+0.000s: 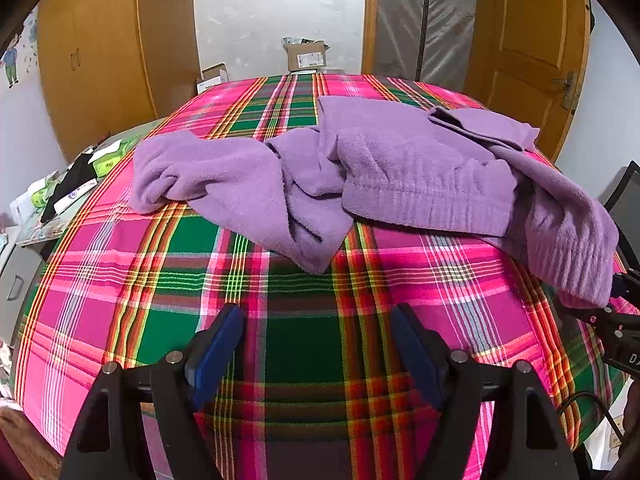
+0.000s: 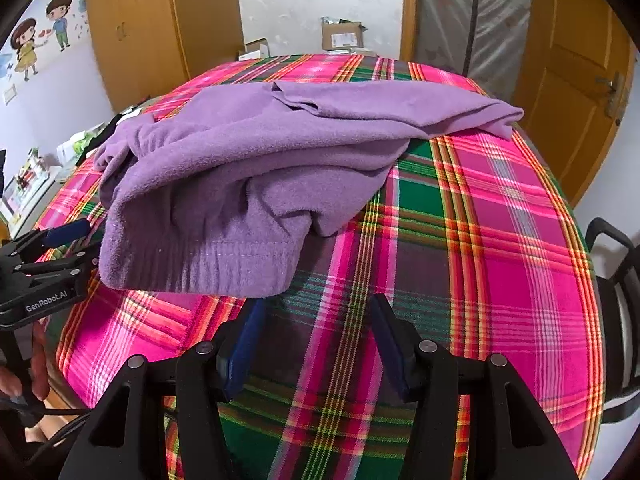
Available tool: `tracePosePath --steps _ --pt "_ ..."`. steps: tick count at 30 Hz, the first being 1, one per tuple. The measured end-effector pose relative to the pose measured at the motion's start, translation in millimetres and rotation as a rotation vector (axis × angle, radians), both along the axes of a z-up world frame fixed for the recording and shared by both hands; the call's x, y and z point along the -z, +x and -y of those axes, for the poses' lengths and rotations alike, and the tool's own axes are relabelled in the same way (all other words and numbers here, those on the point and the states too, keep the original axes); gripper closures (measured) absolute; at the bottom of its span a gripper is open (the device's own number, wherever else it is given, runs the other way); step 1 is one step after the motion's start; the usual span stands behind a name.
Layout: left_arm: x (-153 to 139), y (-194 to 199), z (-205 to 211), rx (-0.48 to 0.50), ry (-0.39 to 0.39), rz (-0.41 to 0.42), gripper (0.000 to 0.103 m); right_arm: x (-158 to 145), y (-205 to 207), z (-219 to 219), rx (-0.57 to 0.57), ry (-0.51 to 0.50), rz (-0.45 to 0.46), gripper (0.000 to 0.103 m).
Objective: Fold clothes
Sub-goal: 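Reach the right gripper to the lilac garment's ribbed cuff and close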
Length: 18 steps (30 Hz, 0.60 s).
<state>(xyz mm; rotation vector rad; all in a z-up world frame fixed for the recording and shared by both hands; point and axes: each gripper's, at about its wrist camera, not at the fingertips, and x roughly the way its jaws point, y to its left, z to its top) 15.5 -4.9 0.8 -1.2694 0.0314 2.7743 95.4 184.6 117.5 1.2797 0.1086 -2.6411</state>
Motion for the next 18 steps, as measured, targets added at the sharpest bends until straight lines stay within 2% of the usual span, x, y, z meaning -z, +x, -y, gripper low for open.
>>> tracePosePath --steps 7,11,18 --pt "0 0 1 0.005 -0.001 0.001 0.026 -15 5 8 -0.027 -0.007 -0.025 0.047" --pt "-3 0 6 -0.004 0.011 0.009 0.036 -24 7 16 -0.053 -0.013 -0.044 0.047" --pt "-5 3 16 -0.005 0.071 0.010 0.039 -24 1 30 -0.082 -0.018 -0.039 0.047"
